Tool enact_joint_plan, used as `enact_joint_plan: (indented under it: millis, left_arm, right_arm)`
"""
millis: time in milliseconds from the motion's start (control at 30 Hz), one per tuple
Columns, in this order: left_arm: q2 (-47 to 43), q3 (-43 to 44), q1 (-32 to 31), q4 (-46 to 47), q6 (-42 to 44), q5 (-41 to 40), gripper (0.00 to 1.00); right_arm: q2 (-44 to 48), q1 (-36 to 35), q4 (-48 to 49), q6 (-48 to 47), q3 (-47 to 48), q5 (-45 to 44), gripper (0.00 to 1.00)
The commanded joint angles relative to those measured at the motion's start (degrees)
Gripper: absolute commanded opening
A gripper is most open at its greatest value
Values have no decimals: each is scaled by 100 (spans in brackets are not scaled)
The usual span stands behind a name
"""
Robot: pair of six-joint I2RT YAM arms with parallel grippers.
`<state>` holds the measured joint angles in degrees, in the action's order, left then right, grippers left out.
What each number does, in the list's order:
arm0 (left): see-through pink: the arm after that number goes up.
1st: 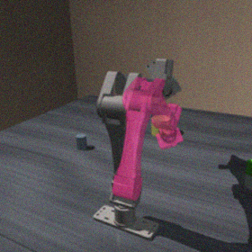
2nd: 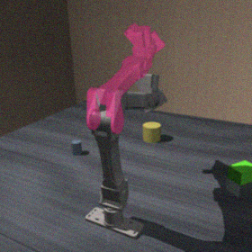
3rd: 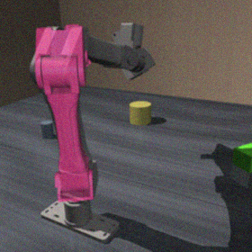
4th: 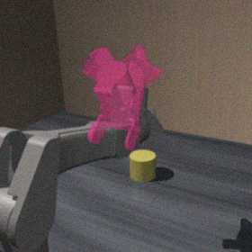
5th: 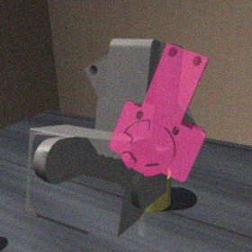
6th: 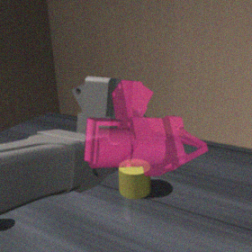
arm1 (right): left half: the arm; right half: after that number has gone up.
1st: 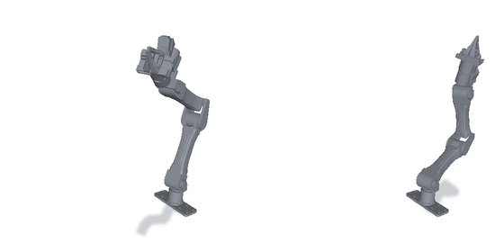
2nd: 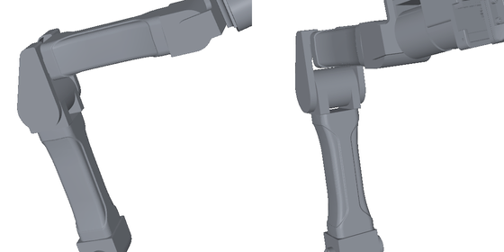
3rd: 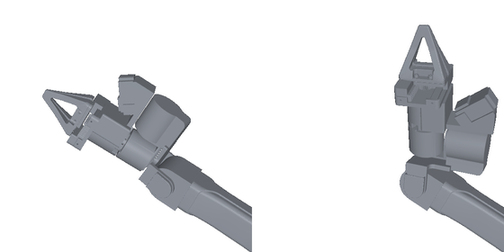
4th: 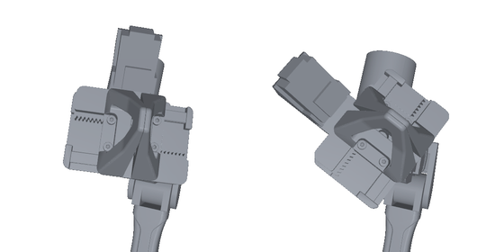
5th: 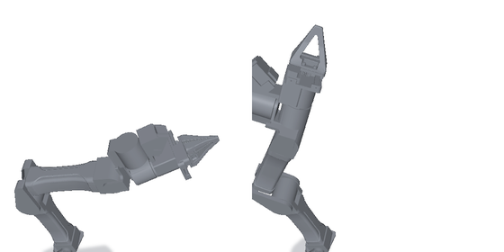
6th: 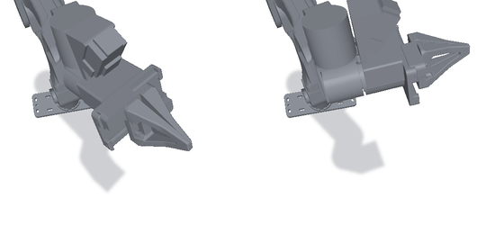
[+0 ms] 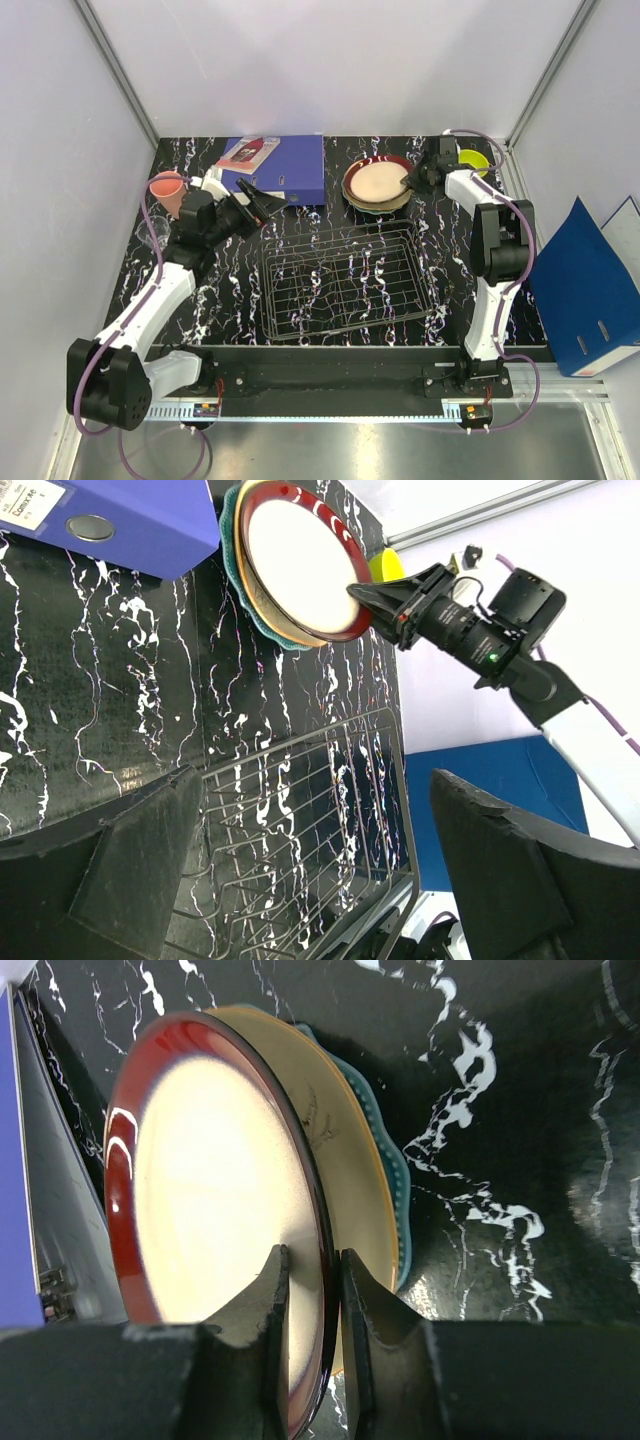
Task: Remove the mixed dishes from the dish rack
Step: Place the plate at the center of the board.
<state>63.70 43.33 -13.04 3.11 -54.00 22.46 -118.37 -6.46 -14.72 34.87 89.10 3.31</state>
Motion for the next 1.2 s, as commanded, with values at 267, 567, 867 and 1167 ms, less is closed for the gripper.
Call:
enact_joint_plan:
  millis: [267, 567, 867, 1167]
  left_arm:
    - [134, -9, 12, 260, -14, 206, 99]
    - [336, 97, -67, 260, -6, 233, 99]
    - [266, 140, -85, 155, 126, 189, 99]
    - [230, 106, -94, 128, 126, 180, 99]
  right_arm:
    - [-450, -128, -223, -288, -192, -66, 4]
    - [-354, -154, -479, -464, -226, -603, 62]
    - [208, -145, -593, -472, -446, -1271, 71]
    - [473, -128, -725, -622, -622, -1526, 73]
